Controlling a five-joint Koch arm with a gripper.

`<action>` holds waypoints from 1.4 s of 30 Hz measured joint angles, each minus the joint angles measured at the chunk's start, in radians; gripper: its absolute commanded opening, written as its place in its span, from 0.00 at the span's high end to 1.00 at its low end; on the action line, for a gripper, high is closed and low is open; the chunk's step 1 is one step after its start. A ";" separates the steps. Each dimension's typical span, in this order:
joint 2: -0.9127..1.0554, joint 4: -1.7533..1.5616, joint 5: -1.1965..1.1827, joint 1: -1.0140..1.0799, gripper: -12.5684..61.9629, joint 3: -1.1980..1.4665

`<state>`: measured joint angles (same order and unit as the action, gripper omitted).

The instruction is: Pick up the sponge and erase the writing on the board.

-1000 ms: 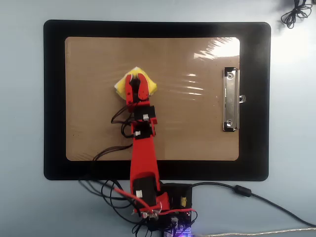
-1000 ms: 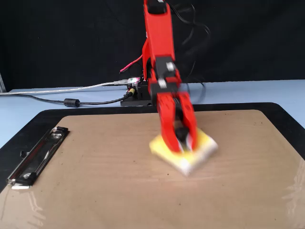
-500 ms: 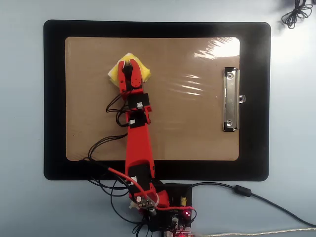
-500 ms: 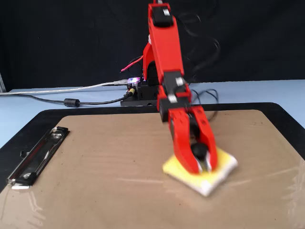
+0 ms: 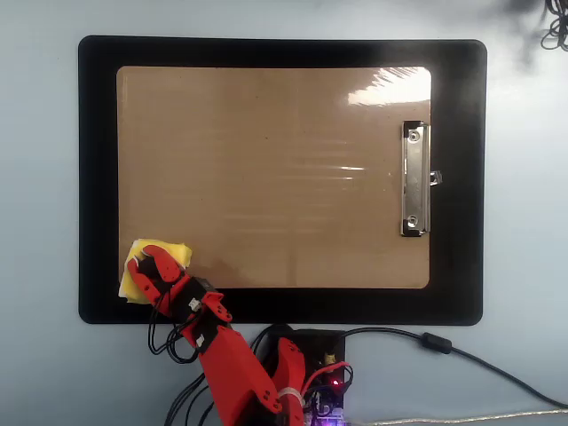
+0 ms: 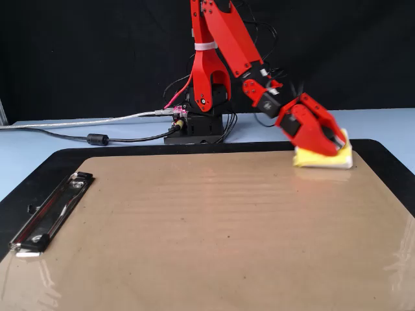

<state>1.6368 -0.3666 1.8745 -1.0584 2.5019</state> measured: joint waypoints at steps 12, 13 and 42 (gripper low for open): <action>-0.103 -0.005 0.008 -0.008 0.39 -0.097; -0.115 -0.005 0.008 -0.008 0.38 -0.123; 0.672 2.063 0.084 0.683 0.38 -0.482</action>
<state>2.3086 1.6966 1.9589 -0.3758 2.0203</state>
